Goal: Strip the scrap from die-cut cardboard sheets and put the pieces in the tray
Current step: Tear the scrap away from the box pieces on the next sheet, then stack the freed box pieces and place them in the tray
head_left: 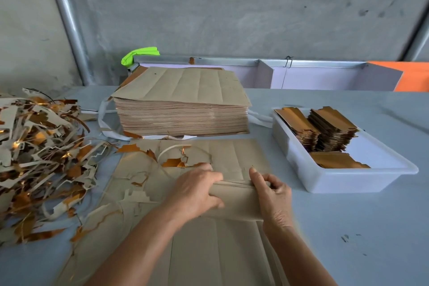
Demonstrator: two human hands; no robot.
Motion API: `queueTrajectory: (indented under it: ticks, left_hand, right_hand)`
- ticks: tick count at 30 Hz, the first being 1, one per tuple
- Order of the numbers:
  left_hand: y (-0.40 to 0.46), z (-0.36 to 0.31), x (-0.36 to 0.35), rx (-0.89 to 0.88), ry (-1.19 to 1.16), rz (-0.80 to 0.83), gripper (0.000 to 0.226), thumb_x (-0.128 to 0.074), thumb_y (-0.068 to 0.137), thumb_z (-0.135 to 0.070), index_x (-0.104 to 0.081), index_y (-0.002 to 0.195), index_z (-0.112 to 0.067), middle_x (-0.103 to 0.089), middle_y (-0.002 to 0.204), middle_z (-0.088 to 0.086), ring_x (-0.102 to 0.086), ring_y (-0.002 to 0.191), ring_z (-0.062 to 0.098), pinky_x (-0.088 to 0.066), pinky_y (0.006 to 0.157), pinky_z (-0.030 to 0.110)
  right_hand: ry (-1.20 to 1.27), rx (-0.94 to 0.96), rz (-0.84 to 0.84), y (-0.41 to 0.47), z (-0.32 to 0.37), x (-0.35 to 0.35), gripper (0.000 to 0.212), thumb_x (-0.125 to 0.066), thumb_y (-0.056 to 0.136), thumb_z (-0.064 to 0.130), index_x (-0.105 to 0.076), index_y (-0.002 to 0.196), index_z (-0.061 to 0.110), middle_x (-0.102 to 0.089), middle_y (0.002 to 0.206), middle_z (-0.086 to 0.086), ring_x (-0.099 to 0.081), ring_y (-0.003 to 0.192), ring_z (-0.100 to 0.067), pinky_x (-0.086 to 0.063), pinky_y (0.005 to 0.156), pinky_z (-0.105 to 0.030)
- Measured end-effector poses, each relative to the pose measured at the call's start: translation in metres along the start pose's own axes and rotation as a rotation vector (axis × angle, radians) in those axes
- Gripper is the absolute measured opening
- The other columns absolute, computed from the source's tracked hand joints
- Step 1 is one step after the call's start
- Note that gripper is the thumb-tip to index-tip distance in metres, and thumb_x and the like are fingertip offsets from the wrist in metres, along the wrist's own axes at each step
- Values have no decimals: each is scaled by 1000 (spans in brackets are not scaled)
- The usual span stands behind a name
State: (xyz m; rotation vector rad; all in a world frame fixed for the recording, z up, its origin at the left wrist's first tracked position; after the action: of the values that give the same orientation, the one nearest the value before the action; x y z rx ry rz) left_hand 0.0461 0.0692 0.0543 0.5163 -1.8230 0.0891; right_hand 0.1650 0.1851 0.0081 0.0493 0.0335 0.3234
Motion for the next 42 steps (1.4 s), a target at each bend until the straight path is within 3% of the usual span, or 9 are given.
queueTrajectory:
  ticks: [6,10,13,21,25,29,34,39,42]
  left_hand:
    - [-4,19,10,76,-74,65,28,-82,68,-33,-62,76,-16,-53,59,-6,-44,53,5,-31,47,16]
    - [-11,20,-1,173,-600,-30,22,-85,65,-19,-68,76,-27,-68,75,-10,-60,68,1,-48,68,16]
    - [-15,11,-14,223,-759,-186,28,-86,62,-12,-66,72,-29,-66,74,-13,-59,70,-3,-47,73,14]
    - [-31,12,-17,249,-845,-157,38,-84,64,-5,-63,93,-18,-68,88,-2,-63,78,5,-53,75,19]
    - [-30,8,-13,228,-918,-180,26,-82,66,-1,-63,84,-6,-67,74,5,-61,70,14,-52,69,35]
    - [-34,7,-16,256,-933,-85,30,-81,67,-2,-61,88,-6,-66,79,4,-61,74,13,-52,73,33]
    - [-38,14,-21,304,-990,-86,44,-78,68,3,-58,101,-19,-62,100,0,-62,87,4,-51,76,16]
    - [-35,5,-17,173,-960,-75,31,-72,71,11,-62,83,-15,-63,74,-5,-58,66,-1,-47,66,13]
    - [-33,6,-11,34,-793,-181,25,-73,75,5,-67,79,-20,-66,71,-8,-60,67,1,-49,66,16]
  right_hand:
    - [88,8,5,-1,-3,-1,36,-73,81,33,-57,54,16,-49,62,-3,-45,62,-13,-36,60,-28]
    - [130,86,-53,-2,-2,-6,32,-68,86,29,-55,60,15,-49,56,7,-43,61,-9,-36,60,-19]
    - [129,88,-38,-5,-4,-18,39,-64,90,31,-57,57,11,-48,52,7,-41,51,-4,-33,49,-12]
    - [46,7,-64,-9,-2,-13,36,-61,90,38,-58,62,16,-52,55,13,-46,62,-8,-37,62,-25]
    - [77,-59,-51,-13,9,-19,42,-59,90,40,-61,55,16,-57,51,10,-50,63,-12,-39,62,-29]
    - [-33,-87,-48,-19,5,-14,47,-52,93,39,-46,54,14,-43,61,-4,-41,67,-22,-33,63,-34]
    - [67,-78,-19,-19,12,-12,44,-51,90,51,-66,74,13,-62,76,5,-53,75,-11,-38,66,-28]
    - [-23,-145,108,-23,11,-13,10,-61,88,18,-64,82,11,-59,73,1,-51,72,-14,-41,63,-19]
    - [113,-299,151,-9,26,4,12,-61,86,7,-64,98,9,-61,86,-7,-57,80,-18,-49,82,-31]
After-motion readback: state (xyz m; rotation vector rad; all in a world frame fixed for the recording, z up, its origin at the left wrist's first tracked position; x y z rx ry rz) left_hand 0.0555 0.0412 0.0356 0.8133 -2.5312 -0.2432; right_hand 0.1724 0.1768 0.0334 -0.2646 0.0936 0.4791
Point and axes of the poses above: each hand's wrist, its own y-axis towards the middle knuckle, its own x-axis out of the back of the hand, z = x × y, the point moved 1 cm from there along y, towards the middle knuckle
